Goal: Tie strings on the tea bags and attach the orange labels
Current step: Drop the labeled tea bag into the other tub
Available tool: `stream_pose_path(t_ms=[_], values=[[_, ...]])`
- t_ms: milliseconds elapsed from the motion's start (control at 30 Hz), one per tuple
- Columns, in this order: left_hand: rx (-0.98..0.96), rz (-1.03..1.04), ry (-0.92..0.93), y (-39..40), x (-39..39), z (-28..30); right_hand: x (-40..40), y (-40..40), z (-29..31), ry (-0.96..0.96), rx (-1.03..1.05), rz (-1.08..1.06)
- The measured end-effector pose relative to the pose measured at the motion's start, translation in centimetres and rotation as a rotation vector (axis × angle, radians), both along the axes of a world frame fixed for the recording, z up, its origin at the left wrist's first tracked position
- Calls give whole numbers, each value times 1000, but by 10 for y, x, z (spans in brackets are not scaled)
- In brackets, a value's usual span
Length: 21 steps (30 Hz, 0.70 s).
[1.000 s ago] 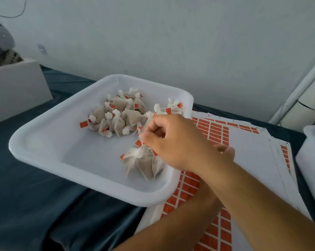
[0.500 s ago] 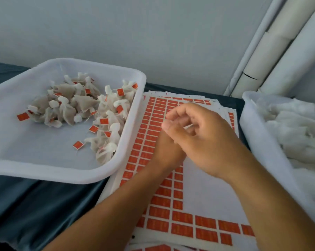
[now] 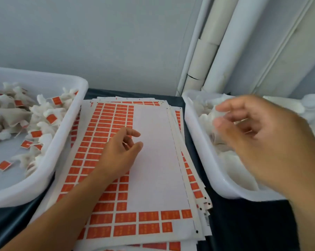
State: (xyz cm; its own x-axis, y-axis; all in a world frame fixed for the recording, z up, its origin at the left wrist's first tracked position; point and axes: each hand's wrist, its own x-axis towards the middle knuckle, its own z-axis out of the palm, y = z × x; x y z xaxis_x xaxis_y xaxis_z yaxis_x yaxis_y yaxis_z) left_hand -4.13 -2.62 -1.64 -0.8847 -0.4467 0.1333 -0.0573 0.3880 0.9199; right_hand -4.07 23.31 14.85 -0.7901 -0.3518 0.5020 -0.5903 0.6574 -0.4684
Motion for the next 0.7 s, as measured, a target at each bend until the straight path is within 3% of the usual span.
stream_pose_path(t_ms=[100,200,400,700], values=[[7,21,1,0,-2,0,-55,16,24,-9,155,-174],[3,33,16,-1,-3,-1,-117,22,21,-200,428,-273],[-1,25,28,-1,-5,-5,-173,23,-13,-464,634,-143],[19,15,33,-2,-4,-5,-170,13,-3,-247,735,-186]])
